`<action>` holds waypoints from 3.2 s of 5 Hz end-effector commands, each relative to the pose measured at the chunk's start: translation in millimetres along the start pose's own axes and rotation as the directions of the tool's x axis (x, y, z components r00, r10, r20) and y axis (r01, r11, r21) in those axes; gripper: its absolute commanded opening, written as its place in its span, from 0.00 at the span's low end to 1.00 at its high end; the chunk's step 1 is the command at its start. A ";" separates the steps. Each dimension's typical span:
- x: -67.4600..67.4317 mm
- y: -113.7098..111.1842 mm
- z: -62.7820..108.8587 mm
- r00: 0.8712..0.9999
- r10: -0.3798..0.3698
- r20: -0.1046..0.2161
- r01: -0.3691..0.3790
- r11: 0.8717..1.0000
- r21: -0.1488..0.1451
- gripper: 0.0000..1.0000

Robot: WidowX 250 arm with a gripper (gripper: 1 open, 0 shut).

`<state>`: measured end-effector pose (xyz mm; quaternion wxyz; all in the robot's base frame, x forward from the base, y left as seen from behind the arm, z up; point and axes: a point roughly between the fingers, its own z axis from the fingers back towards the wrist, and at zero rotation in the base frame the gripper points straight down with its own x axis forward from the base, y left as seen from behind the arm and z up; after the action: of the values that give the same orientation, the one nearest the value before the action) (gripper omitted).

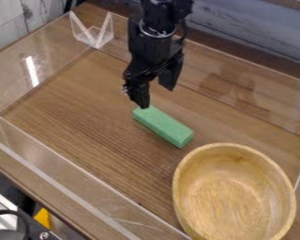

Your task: Put the green block in the brown bowl

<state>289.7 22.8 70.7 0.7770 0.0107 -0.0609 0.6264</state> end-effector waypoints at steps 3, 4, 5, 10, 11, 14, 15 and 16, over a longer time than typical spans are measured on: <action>2.2 -9.5 6.3 0.974 0.226 0.021 -0.226 0.974 0.003 1.00; 4.7 -9.9 7.7 0.988 0.152 0.013 -0.152 0.988 0.007 1.00; 7.0 -10.2 10.1 0.997 0.077 0.005 -0.077 0.997 0.009 1.00; 9.2 -14.7 -14.0 0.991 0.134 -0.009 -0.133 0.989 0.069 1.00; -2.9 -23.8 -7.3 0.994 0.108 -0.016 -0.106 0.992 0.074 1.00; 11.8 -3.0 -8.4 0.996 0.084 -0.027 -0.082 0.992 0.093 1.00; 16.7 0.9 -1.5 0.994 0.101 -0.030 -0.098 0.990 0.099 1.00; 14.6 0.3 -8.7 0.994 0.105 -0.032 -0.101 0.989 0.107 1.00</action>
<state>288.0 37.3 54.1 0.7440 0.0487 0.0017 0.6664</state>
